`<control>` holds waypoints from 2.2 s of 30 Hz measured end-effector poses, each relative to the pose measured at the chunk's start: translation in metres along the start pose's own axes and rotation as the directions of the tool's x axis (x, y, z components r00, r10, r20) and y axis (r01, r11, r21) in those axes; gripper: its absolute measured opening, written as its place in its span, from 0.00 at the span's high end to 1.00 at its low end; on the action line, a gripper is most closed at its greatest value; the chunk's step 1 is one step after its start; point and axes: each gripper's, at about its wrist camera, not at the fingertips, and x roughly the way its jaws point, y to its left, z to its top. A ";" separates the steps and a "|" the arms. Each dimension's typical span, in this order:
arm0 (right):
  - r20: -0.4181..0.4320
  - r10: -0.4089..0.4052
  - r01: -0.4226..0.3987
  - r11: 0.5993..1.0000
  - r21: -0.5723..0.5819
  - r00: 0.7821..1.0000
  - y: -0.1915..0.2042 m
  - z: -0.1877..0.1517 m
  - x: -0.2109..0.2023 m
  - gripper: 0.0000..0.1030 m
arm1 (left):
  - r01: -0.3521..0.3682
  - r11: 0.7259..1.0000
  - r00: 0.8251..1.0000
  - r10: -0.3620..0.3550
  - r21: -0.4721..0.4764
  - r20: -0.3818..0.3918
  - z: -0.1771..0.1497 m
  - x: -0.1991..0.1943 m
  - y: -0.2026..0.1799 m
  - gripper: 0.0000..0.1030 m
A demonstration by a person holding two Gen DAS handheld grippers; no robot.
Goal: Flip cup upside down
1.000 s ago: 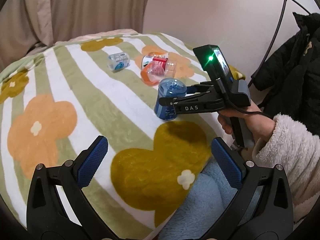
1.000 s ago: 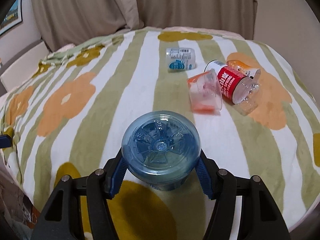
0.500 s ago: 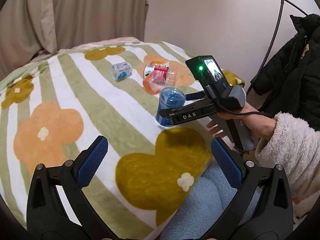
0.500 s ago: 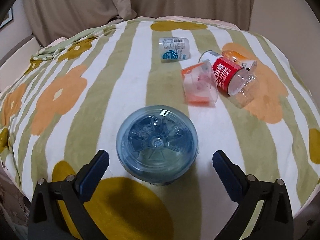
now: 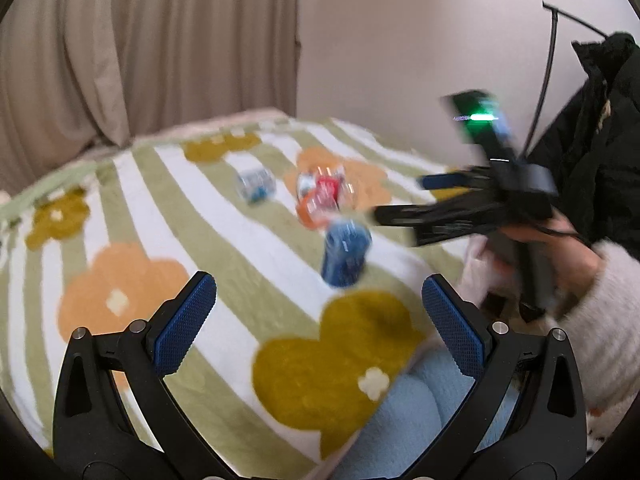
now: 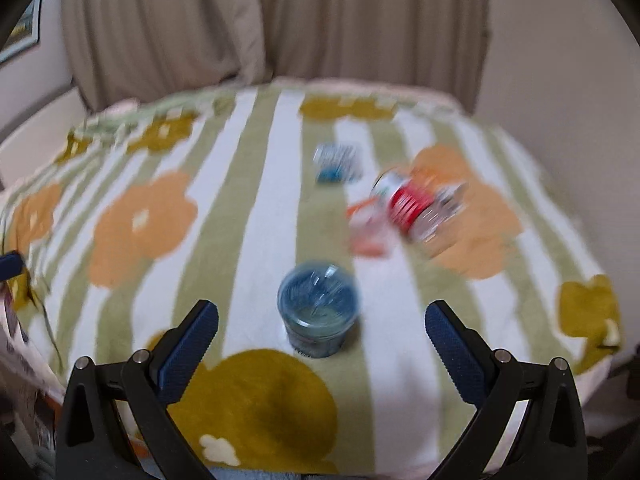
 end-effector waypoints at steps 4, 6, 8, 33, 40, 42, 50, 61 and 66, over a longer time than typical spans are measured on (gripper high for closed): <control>0.190 -0.080 0.068 0.995 0.068 0.979 -0.001 0.008 -0.085 0.00 | -0.031 0.999 0.991 0.036 -0.039 0.125 0.042 -0.017 0.006 0.00; 0.287 -0.151 0.123 0.986 0.113 0.946 0.001 0.008 -0.129 0.00 | -0.036 0.998 0.983 0.044 -0.049 0.180 0.060 -0.024 0.005 0.00; 0.344 -0.219 0.175 0.972 0.155 0.913 0.003 0.007 -0.157 0.00 | -0.041 0.998 0.973 0.050 -0.043 0.225 0.077 -0.029 -0.001 0.00; 0.443 -0.505 0.379 0.859 0.345 0.741 0.016 -0.042 -0.216 0.00 | -0.131 0.991 0.940 0.134 -0.033 0.314 0.062 -0.036 -0.044 0.00; 0.441 -0.508 0.381 0.857 0.348 0.740 0.017 -0.043 -0.215 0.00 | -0.129 0.991 0.941 0.130 -0.023 0.314 0.066 -0.037 -0.047 0.00; 0.435 -0.509 0.382 0.856 0.349 0.742 0.017 -0.043 -0.215 0.00 | -0.127 0.992 0.941 0.127 -0.022 0.314 0.066 -0.038 -0.048 0.00; 0.426 -0.513 0.382 0.852 0.359 0.745 0.017 -0.043 -0.217 0.00 | -0.125 0.992 0.941 0.122 -0.011 0.317 0.068 -0.038 -0.054 0.00; 0.424 -0.513 0.382 0.852 0.358 0.746 0.016 -0.043 -0.217 0.00 | -0.128 0.992 0.940 0.123 -0.006 0.318 0.069 -0.038 -0.057 0.00; 0.425 -0.516 0.383 0.850 0.361 0.744 0.016 -0.043 -0.218 0.00 | -0.127 0.992 0.940 0.122 -0.005 0.319 0.071 -0.040 -0.057 0.00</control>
